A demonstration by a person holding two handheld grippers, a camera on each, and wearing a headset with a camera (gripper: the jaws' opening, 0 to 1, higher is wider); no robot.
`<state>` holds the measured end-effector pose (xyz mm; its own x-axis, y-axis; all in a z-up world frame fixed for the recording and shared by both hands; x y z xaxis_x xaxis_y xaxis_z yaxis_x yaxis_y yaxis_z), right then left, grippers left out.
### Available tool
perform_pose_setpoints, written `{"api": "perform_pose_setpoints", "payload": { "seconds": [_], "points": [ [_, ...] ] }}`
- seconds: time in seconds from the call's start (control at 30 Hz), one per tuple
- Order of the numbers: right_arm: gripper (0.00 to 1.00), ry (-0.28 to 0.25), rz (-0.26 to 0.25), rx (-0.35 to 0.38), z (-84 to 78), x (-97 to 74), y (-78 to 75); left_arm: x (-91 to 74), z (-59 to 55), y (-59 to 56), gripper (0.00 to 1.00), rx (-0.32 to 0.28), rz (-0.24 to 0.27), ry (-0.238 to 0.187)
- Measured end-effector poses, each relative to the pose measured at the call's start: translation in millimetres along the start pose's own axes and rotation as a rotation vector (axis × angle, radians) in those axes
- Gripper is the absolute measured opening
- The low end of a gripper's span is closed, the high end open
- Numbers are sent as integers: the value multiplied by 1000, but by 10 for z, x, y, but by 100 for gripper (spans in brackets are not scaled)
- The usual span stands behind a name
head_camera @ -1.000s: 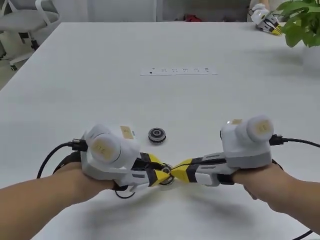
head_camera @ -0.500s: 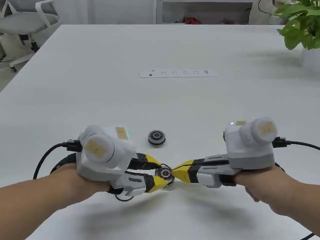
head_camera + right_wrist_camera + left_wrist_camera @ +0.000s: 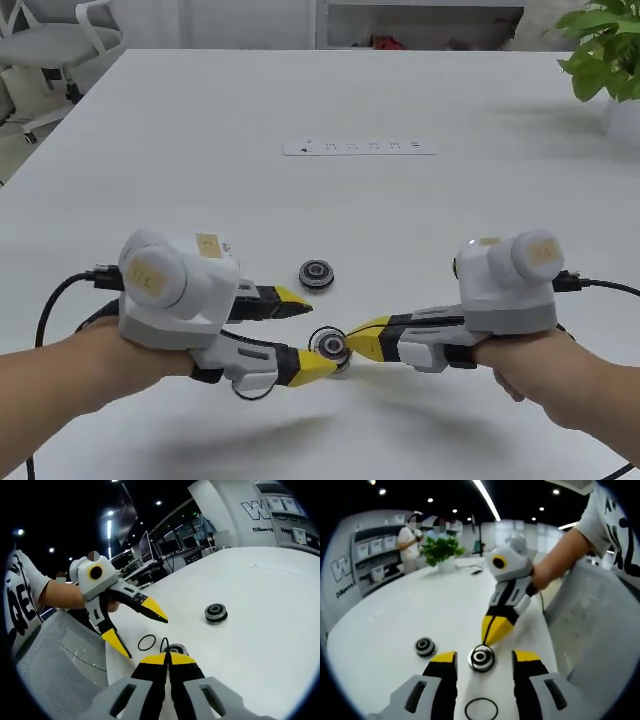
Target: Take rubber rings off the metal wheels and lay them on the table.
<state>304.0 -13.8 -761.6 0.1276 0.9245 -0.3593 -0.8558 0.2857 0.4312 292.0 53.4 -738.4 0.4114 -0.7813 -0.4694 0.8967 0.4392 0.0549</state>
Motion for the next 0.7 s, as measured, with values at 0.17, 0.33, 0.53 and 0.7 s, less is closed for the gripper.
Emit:
{"api": "perform_pose_setpoints", "payload": {
  "seconds": [0.17,0.33,0.53,0.7],
  "points": [
    [0,-3,10,0,18,4,34,-152,39,-51,55,14,-10,-30],
    [0,-8,16,2,40,5,53,-289,46,-82,61,11,-10,-40],
    [0,-12,26,0,76,15,95,-422,86,-70,68,-7,2,-60],
    [0,-19,33,1,106,22,129,-507,86,-43,73,-14,13,-64]
  ]
}}
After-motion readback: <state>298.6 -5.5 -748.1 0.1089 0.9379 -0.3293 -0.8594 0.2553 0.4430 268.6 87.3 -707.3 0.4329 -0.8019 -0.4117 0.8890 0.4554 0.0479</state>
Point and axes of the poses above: the centre of the closed fingertips' face, and the gripper's own axes: x roughly forward along the fingers, y roughly to its left, z roughly out of its top, the point moved 3 cm from there along -x, roughly backward along the fingers, and after that the axes turned 7 degrees about z, right-handed, at the moved point
